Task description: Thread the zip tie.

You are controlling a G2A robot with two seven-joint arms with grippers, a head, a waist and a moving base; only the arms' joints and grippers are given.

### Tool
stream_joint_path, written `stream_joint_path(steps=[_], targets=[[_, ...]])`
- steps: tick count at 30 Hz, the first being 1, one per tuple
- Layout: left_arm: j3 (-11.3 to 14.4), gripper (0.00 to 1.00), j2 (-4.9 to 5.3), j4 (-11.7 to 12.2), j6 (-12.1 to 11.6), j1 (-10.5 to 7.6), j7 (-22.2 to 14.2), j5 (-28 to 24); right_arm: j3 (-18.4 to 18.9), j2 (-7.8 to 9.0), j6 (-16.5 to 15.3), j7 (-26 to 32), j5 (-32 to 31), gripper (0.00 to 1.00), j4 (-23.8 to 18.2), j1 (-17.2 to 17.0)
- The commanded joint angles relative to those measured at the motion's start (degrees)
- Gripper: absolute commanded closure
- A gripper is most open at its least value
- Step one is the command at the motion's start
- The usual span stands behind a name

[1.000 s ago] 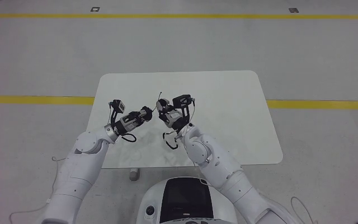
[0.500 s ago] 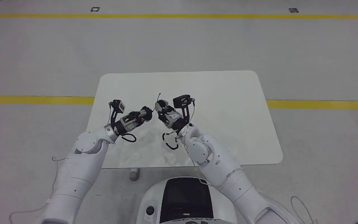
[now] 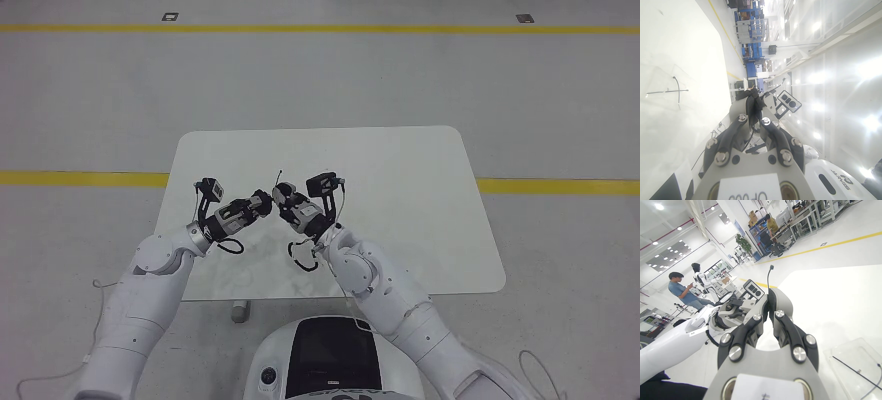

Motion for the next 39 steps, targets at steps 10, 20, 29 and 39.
stream_joint_path(steps=[10, 20, 29, 39], targets=[[0.0, 1.0, 0.0, 0.0, 0.0, 0.0, 0.0, 0.0, -0.1, 0.12, 1.1, -0.2, -1.4, 1.0, 0.2, -0.2], [0.0, 1.0, 0.0, 0.0, 0.0, 0.0, 0.0, 0.0, -0.2, 0.09, 1.6, -0.5, -1.4, 1.0, 0.3, -0.3], [0.0, 1.0, 0.0, 0.0, 0.0, 0.0, 0.0, 0.0, 0.0, 0.15, 1.6, -0.7, -1.4, 0.67, -0.1, -0.2], [0.0, 1.0, 0.0, 0.0, 0.0, 0.0, 0.0, 0.0, 0.5, 0.32, 1.8, -1.0, -1.8, 0.74, -1.3, -0.5]])
